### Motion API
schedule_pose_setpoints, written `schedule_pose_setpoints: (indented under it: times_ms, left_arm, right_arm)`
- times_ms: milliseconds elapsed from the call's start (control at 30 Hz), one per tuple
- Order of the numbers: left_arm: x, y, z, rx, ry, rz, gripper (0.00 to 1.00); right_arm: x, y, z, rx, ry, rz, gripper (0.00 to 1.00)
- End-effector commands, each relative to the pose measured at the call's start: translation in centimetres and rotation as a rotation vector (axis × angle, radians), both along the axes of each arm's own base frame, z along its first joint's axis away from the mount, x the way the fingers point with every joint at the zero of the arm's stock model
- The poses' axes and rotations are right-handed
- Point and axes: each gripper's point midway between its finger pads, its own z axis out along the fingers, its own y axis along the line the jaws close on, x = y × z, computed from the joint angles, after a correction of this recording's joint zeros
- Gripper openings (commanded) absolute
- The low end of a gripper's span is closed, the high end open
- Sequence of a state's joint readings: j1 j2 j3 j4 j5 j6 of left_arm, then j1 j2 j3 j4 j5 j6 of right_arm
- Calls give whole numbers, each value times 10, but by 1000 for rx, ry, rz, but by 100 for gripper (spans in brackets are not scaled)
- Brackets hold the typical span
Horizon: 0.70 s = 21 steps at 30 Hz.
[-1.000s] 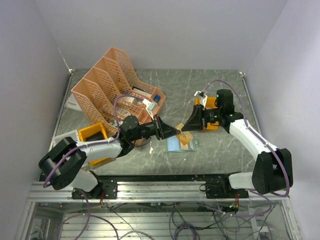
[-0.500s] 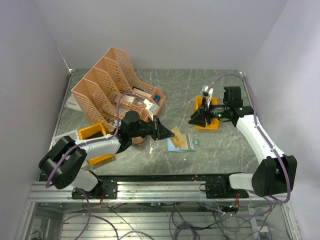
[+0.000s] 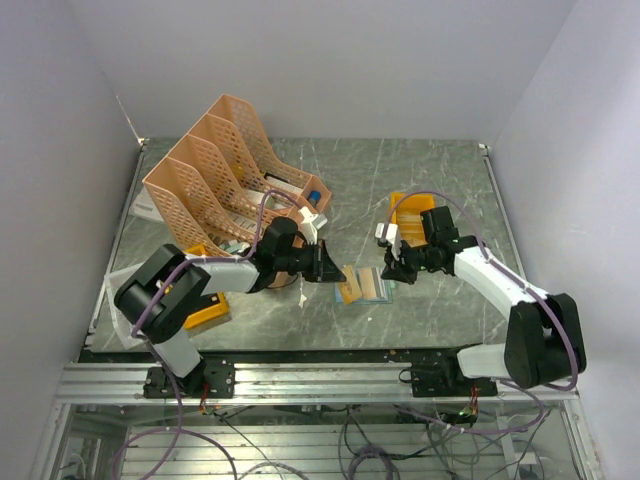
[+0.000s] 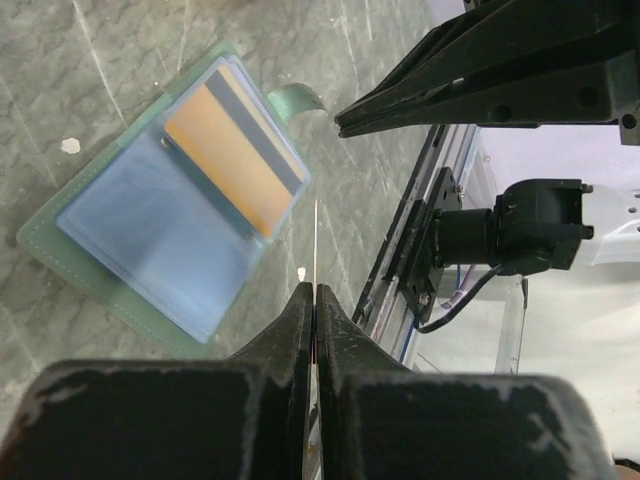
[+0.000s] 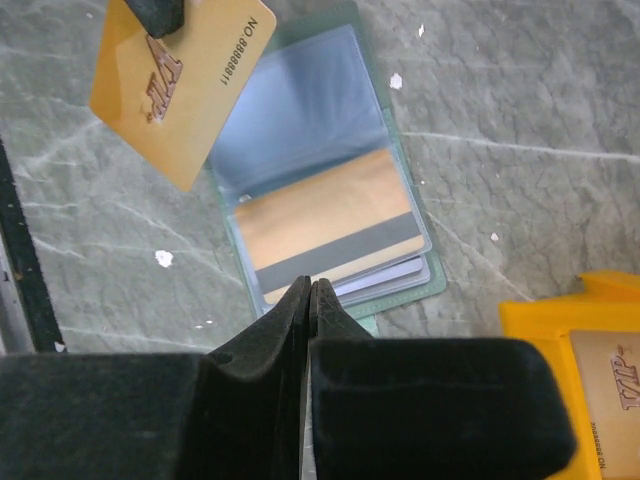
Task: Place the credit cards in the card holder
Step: Insert the credit card into the card holder.
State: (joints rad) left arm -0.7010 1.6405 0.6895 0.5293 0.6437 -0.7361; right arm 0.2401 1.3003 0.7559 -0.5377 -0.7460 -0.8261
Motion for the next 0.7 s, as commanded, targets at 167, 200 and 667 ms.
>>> schedule_pose_setpoints:
  times_ms: [167, 200, 667]
  left_arm:
    - [15, -9, -13, 56, 33, -14, 7]
    - [17, -9, -16, 68, 39, -8, 7]
    - [24, -16, -28, 41, 81, 20, 7]
  right_arm:
    - [12, -2, -24, -85, 9, -51, 0]
    - [11, -2, -28, -97, 17, -49, 0]
    - [10, -8, -49, -200, 62, -61, 0]
